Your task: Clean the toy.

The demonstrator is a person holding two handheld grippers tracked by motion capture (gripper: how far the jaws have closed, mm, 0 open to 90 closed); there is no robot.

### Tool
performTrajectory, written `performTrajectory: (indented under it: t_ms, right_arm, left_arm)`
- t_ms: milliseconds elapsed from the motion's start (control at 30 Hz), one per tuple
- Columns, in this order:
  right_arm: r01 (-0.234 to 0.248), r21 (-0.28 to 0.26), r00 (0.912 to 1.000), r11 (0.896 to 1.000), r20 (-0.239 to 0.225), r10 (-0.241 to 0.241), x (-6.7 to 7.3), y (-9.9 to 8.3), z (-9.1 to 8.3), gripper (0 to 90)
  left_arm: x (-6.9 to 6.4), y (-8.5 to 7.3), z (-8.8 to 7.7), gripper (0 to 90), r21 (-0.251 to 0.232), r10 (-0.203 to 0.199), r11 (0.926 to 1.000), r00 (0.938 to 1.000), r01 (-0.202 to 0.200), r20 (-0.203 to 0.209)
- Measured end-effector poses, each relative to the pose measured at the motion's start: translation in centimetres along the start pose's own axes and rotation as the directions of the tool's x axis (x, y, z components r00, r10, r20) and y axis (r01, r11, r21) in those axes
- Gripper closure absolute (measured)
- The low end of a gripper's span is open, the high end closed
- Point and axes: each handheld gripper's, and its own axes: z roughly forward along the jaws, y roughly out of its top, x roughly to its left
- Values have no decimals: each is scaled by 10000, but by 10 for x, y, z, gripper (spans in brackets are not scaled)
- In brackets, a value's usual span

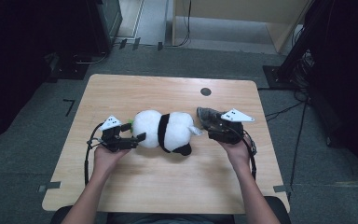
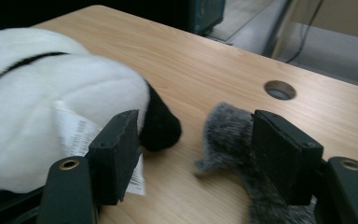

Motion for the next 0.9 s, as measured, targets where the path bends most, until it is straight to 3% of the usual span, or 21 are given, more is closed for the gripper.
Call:
performTrajectory:
  t_ms: [67, 133, 200, 267, 333, 467, 600, 800, 900]
  right_arm:
    - [-23, -13, 9997, 10000, 226, 23, -4, -3, -1, 331]
    - [-59, -17, 9988, 10000, 495, 60, -10, -6, 0, 332]
    - [-170, -8, 9975, 9999, 684, 170, -15, -9, 2, 333]
    - [-221, 34, 9955, 9997, 917, 217, -20, -13, 5, 336]
    - [-314, 37, 9934, 9995, 1105, 308, -25, -16, 9, 338]
    - [-402, 128, 9898, 9991, 1373, 381, -29, -21, 17, 343]
    - [-344, 183, 9860, 9992, 1638, 309, -30, -27, 30, 348]
    - [-269, 337, 9743, 9991, 2243, 187, -31, -37, 50, 363]
    - [-511, 370, 9669, 9980, 2519, 402, -35, -40, 58, 384]
  left_arm:
    - [-3, 5, -2, 150, 308, 220, 9993, 9997, -218, -54]
    - [-7, 7, -4, 154, 104, 552, 9984, 9984, -552, -75]
    - [-7, 7, 1, 152, 257, 588, 9979, 9982, -589, 70]
    - [-5, 5, 7, 128, 506, 363, 9980, 9990, -376, 274]
    - [-3, 5, 9, 118, 435, 188, 9988, 9992, -204, 364]
    - [-3, 3, 12, 107, 458, 531, 9975, 9981, -546, 326]
    - [-7, 0, 15, 88, 839, 932, 9919, 9953, -951, 253]
    - [-5, -1, 17, 90, 744, 699, 9946, 9969, -724, 352]
    - [-6, -1, 17, 91, 684, 705, 9950, 9969, -727, 340]
